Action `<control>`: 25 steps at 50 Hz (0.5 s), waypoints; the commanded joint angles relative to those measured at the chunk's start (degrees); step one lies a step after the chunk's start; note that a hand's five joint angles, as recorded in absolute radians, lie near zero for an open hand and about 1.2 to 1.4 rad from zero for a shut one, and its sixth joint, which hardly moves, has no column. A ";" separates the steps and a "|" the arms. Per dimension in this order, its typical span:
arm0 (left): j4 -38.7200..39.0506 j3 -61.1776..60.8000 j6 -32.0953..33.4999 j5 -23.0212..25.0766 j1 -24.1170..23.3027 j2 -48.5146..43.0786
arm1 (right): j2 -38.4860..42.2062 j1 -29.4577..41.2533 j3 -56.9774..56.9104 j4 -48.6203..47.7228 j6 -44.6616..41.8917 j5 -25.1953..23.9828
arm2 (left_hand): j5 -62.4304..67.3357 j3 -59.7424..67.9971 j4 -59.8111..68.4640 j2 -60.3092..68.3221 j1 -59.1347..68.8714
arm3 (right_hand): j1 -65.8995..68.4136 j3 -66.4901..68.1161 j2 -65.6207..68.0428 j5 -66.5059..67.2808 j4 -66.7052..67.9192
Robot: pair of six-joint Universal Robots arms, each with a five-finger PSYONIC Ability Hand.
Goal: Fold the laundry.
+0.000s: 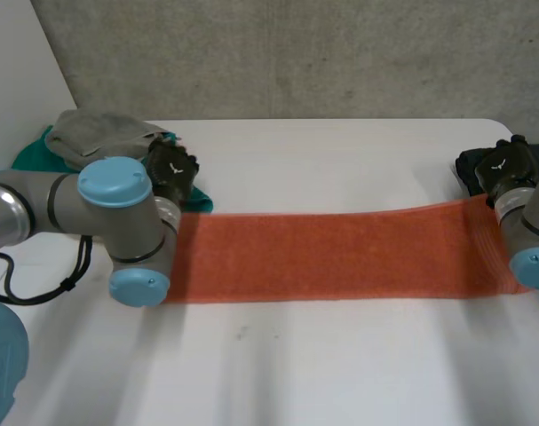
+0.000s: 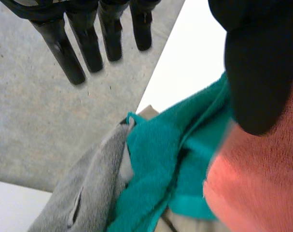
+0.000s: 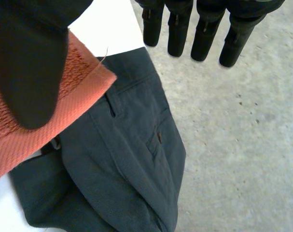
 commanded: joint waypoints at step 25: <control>3.14 -27.04 -11.26 2.13 -3.40 19.82 | -20.45 -17.43 28.51 9.18 14.39 -21.96 | -6.32 -6.27 -5.72 -5.89 -2.31 | 17.61 17.93 17.97 19.23 17.84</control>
